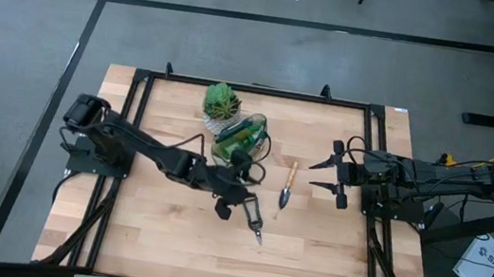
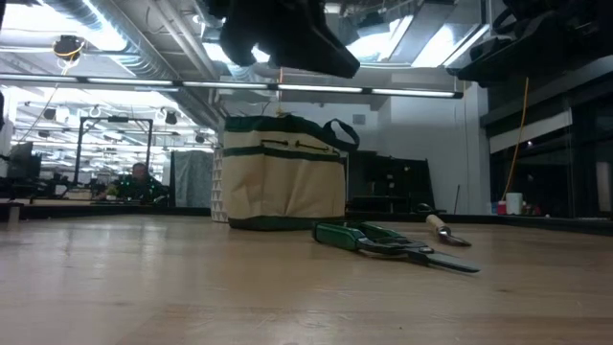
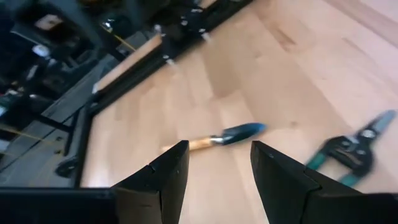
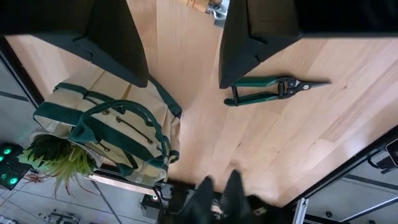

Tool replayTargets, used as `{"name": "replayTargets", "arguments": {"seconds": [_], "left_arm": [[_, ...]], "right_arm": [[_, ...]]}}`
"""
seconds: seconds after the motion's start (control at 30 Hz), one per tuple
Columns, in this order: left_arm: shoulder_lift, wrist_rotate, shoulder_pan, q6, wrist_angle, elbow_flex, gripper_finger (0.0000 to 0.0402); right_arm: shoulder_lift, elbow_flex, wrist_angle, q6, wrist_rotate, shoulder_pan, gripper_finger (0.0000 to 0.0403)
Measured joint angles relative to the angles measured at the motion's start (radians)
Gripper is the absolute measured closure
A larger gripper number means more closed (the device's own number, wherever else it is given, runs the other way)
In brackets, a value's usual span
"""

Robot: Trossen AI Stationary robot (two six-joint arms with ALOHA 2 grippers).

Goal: Pick & Place Garden tools in Gardening bag
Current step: Put the green fruit pruner into the white gardening bag

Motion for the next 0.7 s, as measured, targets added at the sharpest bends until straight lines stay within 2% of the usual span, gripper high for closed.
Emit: {"name": "replayTargets", "arguments": {"seconds": [0.27, 0.57, 0.7], "left_arm": [[0.058, 0.044, -0.039, -0.090, -0.017, 0.034, 0.0233], [0.221, 0.091, -0.070, -0.134, -0.241, 0.182, 0.0233], [0.275, 0.097, -0.067, -0.134, -0.264, 0.209, 0.0233]], "right_arm": [[0.000, 0.000, 0.000, 0.000, 0.000, 0.000, 0.0202], [0.000, 0.000, -0.001, 0.000, 0.000, 0.000, 0.0202], [0.000, 0.000, -0.001, 0.000, 0.000, 0.000, 0.0202]]}}
